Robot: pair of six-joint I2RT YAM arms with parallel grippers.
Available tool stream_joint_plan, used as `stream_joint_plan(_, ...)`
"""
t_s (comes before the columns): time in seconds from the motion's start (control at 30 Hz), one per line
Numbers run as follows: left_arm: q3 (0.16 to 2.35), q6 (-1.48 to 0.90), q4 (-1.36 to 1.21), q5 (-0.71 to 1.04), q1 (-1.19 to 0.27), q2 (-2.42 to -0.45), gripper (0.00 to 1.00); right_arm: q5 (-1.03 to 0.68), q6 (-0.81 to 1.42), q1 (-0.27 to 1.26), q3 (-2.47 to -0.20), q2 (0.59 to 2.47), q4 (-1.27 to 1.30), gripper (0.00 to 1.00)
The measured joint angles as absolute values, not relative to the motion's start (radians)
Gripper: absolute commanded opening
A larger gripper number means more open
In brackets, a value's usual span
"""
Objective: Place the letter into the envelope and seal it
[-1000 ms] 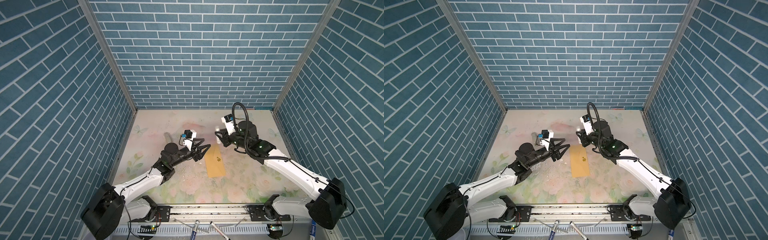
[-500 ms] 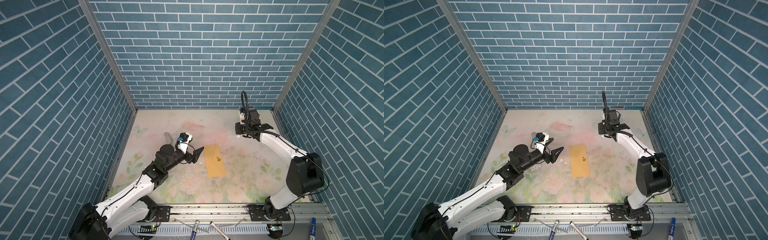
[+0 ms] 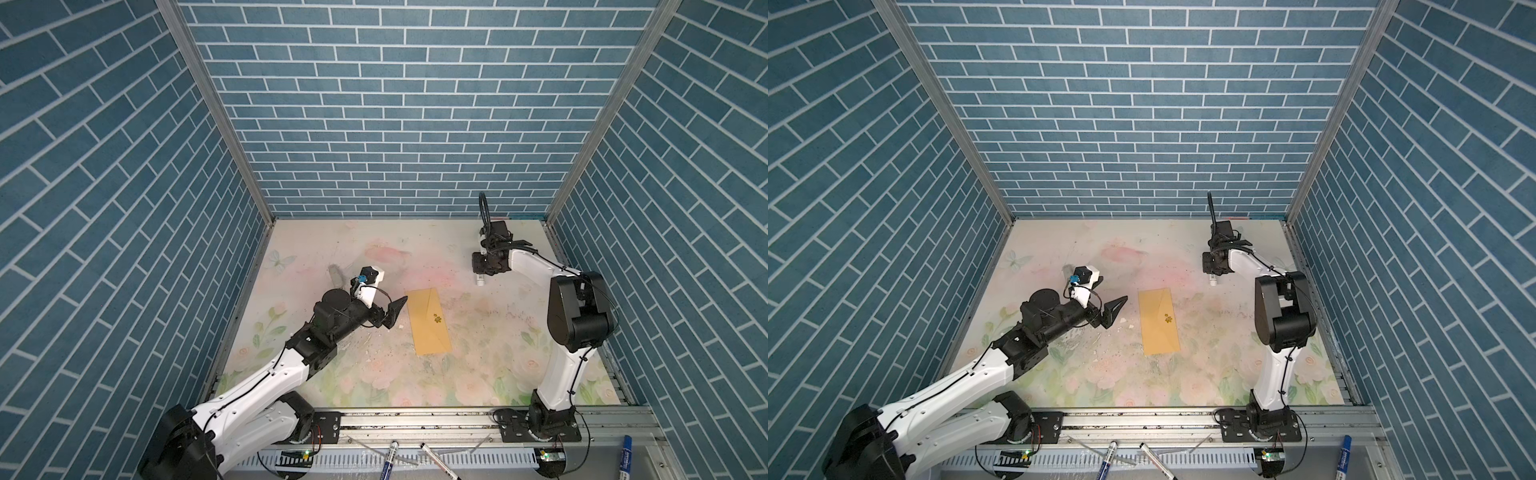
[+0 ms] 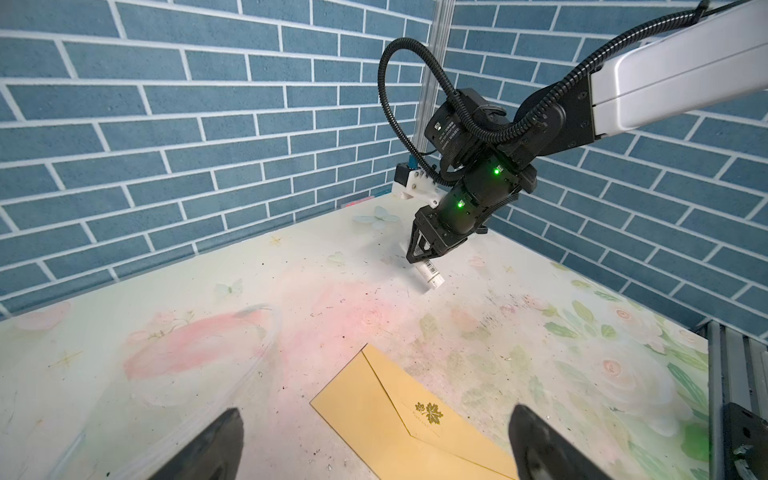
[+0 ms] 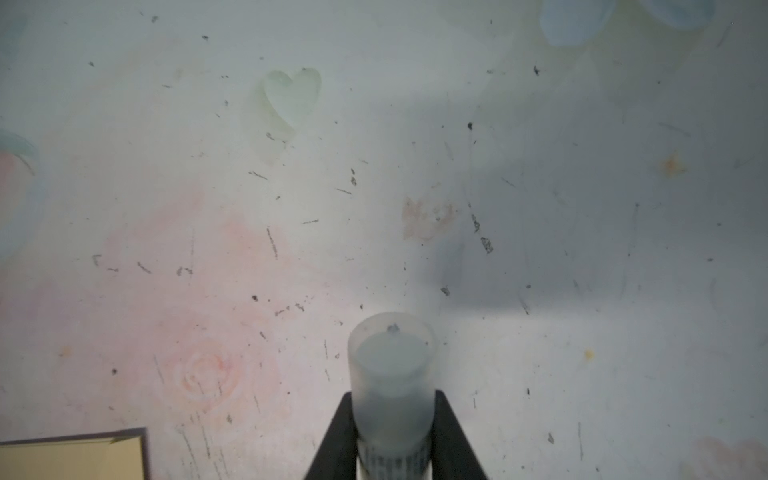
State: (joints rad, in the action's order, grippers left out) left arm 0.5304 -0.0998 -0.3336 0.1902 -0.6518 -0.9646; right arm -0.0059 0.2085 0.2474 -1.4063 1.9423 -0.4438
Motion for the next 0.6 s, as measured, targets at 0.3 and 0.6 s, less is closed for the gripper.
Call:
stream_joint_plan(0.3, 0.530, -0.100, -0.334, 0.188, -0.652, -0.967, 1.00, -0.030, 0.208, 0.214, -1.478, 2.041, -0.471, 0.00)
stream_joint_plan(0.6, 0.528, -0.100, -0.335, 0.183, -0.652, -0.969, 1.00, -0.043, 0.208, 0.206, -1.533, 2.100, -0.487, 0.00)
